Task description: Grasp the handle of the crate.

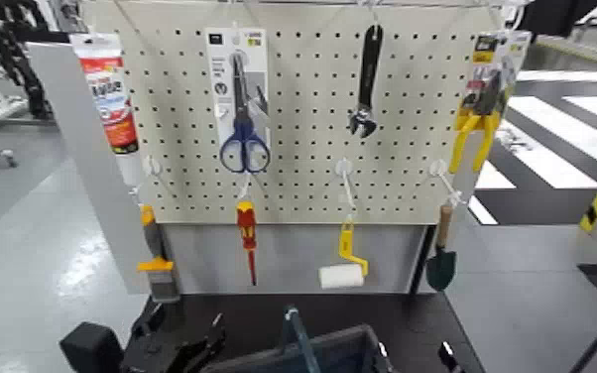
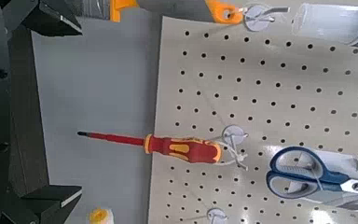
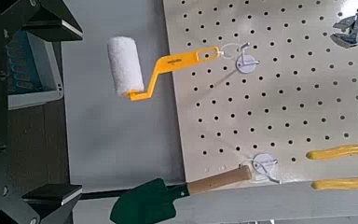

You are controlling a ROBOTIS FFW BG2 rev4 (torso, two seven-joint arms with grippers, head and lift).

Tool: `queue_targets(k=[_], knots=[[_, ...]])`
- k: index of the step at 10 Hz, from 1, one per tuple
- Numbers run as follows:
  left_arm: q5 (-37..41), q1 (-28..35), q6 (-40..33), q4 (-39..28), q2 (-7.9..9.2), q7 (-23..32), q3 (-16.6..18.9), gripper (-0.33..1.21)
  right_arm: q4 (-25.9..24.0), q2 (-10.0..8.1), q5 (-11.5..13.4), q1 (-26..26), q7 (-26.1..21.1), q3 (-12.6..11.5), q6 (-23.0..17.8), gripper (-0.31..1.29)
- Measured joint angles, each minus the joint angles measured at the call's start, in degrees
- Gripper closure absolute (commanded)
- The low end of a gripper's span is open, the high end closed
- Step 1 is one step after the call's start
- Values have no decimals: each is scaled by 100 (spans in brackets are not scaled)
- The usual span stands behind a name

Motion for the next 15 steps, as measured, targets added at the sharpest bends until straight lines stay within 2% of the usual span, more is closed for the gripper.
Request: queue_targets(k=[4, 6, 9, 11, 12, 15], knots=[[1995, -477, 2056, -374, 400, -614, 22, 10, -2, -18, -13, -25, 5, 23, 80, 15], [2953, -650, 3025, -575, 701, -697, 145, 10, -17, -34, -17, -39, 17, 34, 145, 15], [4307, -730, 3816, -626, 1070, -562, 201, 10, -34, -48, -18, -52, 19, 49, 204, 15], [5233, -903, 4431, -486, 1364, -619, 113, 10, -38, -61, -20, -81, 19, 75, 228, 15], [5650, -965, 4541, -322, 1413, -681, -9, 10, -35, -61, -25, -84, 19, 83, 226, 15], [6651, -1071, 4672, 91, 1403, -719, -286, 10, -5, -55, -48, -93, 19, 95, 187, 15]])
